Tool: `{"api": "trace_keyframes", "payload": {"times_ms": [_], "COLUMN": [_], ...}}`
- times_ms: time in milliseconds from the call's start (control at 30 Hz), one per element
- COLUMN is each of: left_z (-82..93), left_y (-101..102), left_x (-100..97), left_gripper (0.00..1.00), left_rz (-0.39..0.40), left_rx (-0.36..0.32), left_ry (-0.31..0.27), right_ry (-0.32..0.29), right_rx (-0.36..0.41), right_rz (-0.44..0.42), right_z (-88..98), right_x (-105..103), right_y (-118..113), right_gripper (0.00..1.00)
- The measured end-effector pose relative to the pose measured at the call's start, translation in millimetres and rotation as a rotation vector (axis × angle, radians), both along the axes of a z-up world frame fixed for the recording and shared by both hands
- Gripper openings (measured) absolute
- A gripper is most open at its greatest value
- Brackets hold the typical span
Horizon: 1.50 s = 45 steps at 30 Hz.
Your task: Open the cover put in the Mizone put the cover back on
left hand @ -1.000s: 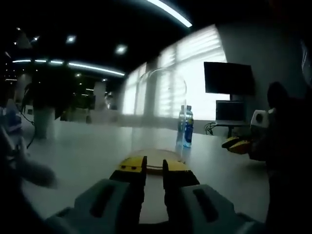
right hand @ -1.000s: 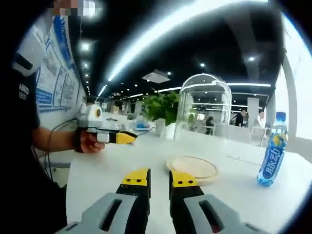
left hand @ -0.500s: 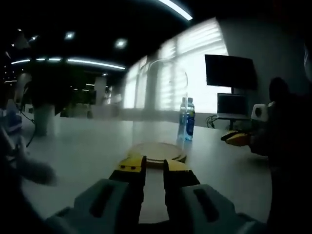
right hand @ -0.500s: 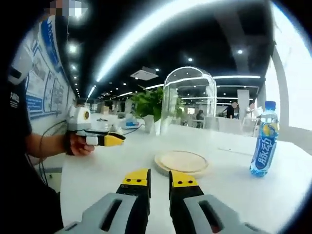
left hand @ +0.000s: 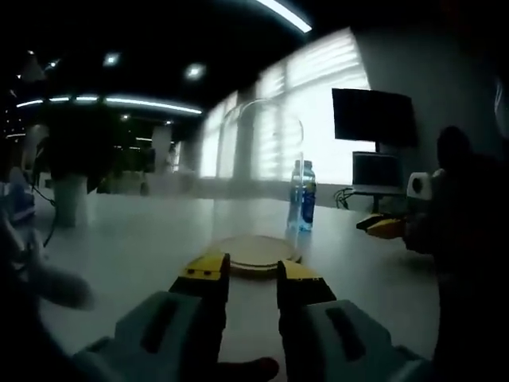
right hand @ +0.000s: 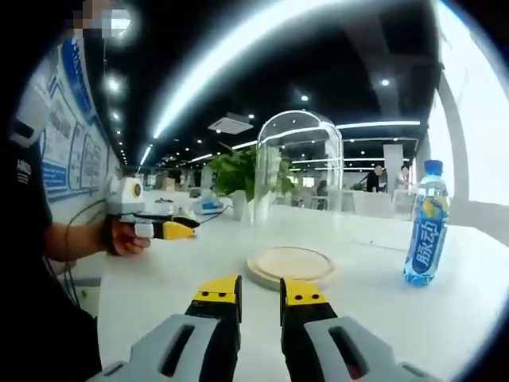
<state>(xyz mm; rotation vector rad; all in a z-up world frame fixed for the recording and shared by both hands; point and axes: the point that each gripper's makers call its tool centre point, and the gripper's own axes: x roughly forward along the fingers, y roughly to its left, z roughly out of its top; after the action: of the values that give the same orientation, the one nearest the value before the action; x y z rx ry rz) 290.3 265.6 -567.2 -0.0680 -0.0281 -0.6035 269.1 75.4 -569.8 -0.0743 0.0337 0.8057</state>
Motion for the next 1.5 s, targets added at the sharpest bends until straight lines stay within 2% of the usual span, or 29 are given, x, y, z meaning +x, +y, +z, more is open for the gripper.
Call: {"api": "trace_keyframes", "payload": {"times_ms": [167, 367, 567, 700, 767, 967, 1100, 1200, 1367, 1500], "left_z": [10.8, 11.5, 13.4, 14.1, 15.1, 20.3, 21.1, 26.1, 35.5, 40.8], "left_y": [-4.6, -6.3, -4.2, -3.0, -4.6, -10.5, -11.2, -12.0, -14.5, -16.3], "left_x": [-1.9, -2.5, 6.2, 13.8, 17.4, 24.2, 27.5, 27.3, 30.3, 37.0], "left_gripper": [0.22, 0.24, 0.25, 0.27, 0.29, 0.32, 0.44, 0.5, 0.38, 0.37], "left_rz": [-0.021, -0.027, -0.028, -0.033, -0.039, -0.079, -0.074, -0.082, -0.087, -0.092], "left_rx": [-0.002, 0.019, 0.033, 0.018, 0.032, 0.048, 0.069, 0.052, 0.037, 0.042], "left_ry": [-0.025, -0.03, -0.037, -0.024, -0.023, -0.02, -0.028, -0.043, -0.055, -0.051], "right_ry": [-0.004, -0.009, -0.019, -0.027, -0.032, -0.018, 0.005, 0.009, 0.004, 0.008], "right_rx": [0.022, 0.053, 0.025, 0.02, 0.017, 0.047, 0.068, 0.086, 0.072, 0.082], "right_rz": [0.011, 0.009, 0.021, 0.037, 0.048, 0.077, 0.088, 0.096, 0.116, 0.137], "right_z": [5.6, 10.2, 9.2, 12.7, 16.3, 22.8, 25.6, 29.4, 29.8, 35.5], "right_x": [3.9, 8.9, 10.2, 11.1, 13.3, 20.1, 24.7, 26.5, 31.0, 34.6], "right_y": [-3.1, -8.2, -8.2, -7.6, -6.7, -3.0, -2.2, -1.4, 1.3, 3.0], "right_gripper": [0.17, 0.17, 0.2, 0.22, 0.23, 0.26, 0.28, 0.29, 0.33, 0.36]}}
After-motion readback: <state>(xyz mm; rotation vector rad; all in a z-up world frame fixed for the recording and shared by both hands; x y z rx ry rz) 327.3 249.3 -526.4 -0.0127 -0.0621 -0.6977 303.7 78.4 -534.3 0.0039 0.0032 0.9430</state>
